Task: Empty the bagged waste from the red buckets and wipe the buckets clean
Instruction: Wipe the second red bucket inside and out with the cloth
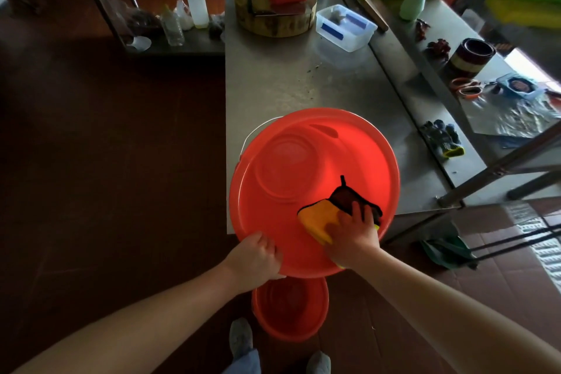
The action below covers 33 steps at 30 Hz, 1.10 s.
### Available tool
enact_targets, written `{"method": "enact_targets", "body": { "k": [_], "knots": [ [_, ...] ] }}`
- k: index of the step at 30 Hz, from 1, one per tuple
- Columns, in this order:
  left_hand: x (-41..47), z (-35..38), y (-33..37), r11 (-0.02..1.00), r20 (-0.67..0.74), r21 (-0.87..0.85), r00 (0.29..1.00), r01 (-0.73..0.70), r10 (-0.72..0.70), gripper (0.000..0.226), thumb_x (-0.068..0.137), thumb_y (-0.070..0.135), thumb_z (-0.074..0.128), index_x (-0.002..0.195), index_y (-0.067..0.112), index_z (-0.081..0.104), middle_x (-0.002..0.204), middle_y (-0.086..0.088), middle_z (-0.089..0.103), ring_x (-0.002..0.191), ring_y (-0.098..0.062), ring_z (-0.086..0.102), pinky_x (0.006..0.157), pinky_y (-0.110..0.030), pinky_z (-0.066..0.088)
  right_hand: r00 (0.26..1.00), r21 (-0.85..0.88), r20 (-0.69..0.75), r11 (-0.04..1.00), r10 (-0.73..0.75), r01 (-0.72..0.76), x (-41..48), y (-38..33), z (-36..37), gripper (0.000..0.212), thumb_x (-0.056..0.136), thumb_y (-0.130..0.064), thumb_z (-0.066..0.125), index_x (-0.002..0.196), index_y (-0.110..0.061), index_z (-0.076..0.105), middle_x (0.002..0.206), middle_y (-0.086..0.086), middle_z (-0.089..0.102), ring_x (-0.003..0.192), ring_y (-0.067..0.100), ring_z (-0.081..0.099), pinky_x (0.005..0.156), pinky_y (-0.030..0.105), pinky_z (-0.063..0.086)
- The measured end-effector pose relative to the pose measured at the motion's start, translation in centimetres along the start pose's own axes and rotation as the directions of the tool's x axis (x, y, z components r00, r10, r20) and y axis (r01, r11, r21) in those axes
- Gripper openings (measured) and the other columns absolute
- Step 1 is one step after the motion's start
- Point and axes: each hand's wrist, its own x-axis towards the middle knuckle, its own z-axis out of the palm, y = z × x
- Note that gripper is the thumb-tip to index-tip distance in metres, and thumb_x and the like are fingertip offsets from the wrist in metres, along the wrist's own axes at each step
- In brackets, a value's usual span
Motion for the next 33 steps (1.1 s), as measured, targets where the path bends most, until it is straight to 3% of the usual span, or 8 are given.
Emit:
{"method": "enact_targets", "body": {
  "k": [5,9,17,22,26,29,33],
  "knots": [
    [0.0,-0.1,0.0,1.0,0.012,0.016,1.0,-0.008,0.008,0.058,0.08,0.075,0.059,0.073,0.019,0.069,0.067,0.0,0.067,0.063,-0.018,0.065,0.068,-0.029,0.053,0.996,0.132,0.086,0.991,-0.021,0.01,-1.8,-3.8,0.7,0.06,0.092,-0.064,0.034,0.15,-0.046,0.029,0.163,0.006,0.022,0.148,0.05,0.002,0.11,0.068,0.004],
    [-0.4,-0.1,0.4,0.999,0.012,0.044,1.0,-0.005,0.005,0.058,0.081,0.076,0.058,0.078,0.019,0.072,0.072,0.0,0.07,0.068,-0.018,0.067,0.071,-0.029,0.055,0.996,0.248,0.072,0.968,-0.048,0.029,-2.7,-5.9,1.4,0.063,0.092,-0.07,0.024,0.152,-0.049,0.022,0.161,0.001,0.024,0.147,0.048,0.008,0.108,0.066,0.01],
    [-0.5,1.7,1.0,0.996,-0.078,0.025,0.993,-0.083,0.084,0.059,0.091,0.071,0.047,0.082,0.018,0.072,0.076,-0.002,0.072,0.071,-0.019,0.069,0.076,-0.03,0.056,0.998,0.258,0.056,0.966,-0.022,0.007,2.9,-6.4,1.9,0.058,0.099,-0.064,0.019,0.154,-0.046,0.024,0.164,0.001,0.02,0.15,0.048,0.005,0.113,0.067,0.006],
    [-1.3,3.7,1.6,0.984,-0.137,0.055,0.975,-0.17,0.176,0.054,0.1,0.058,0.039,0.089,0.016,0.072,0.083,-0.005,0.073,0.075,-0.022,0.07,0.079,-0.034,0.056,0.999,0.307,0.033,0.951,0.013,-0.023,8.6,-8.3,1.6,0.052,0.101,-0.057,0.032,0.151,-0.041,0.034,0.158,0.006,0.032,0.147,0.05,0.015,0.114,0.068,0.014],
    [-0.8,3.3,0.6,0.985,-0.184,0.014,0.968,-0.171,0.171,0.057,0.103,0.057,0.034,0.088,0.017,0.071,0.083,-0.003,0.074,0.075,-0.019,0.071,0.08,-0.034,0.057,0.998,0.269,0.068,0.963,-0.001,-0.017,11.8,-8.7,1.1,0.06,0.095,-0.051,0.054,0.15,-0.035,0.04,0.159,0.01,0.035,0.146,0.053,0.019,0.114,0.072,0.015],
    [-0.8,2.6,-0.5,0.986,-0.215,-0.002,0.963,-0.166,0.162,0.059,0.104,0.057,0.03,0.082,0.019,0.07,0.076,0.001,0.071,0.067,-0.016,0.068,0.072,-0.03,0.056,0.995,0.289,0.096,0.957,-0.011,-0.018,12.0,-8.9,0.4,0.055,0.098,-0.057,0.04,0.148,-0.035,0.045,0.158,0.008,0.037,0.148,0.047,0.017,0.117,0.068,0.007],
    [-0.3,1.7,-1.9,0.986,-0.226,0.036,0.96,-0.162,0.166,0.057,0.101,0.058,0.034,0.075,0.022,0.071,0.069,0.003,0.069,0.06,-0.015,0.065,0.064,-0.026,0.054,0.99,0.256,0.088,0.963,-0.108,0.082,8.3,-7.8,-0.8,0.052,0.098,-0.056,0.032,0.145,-0.037,0.044,0.15,0.005,0.046,0.139,0.042,0.032,0.113,0.062,0.019]
  ]
}}
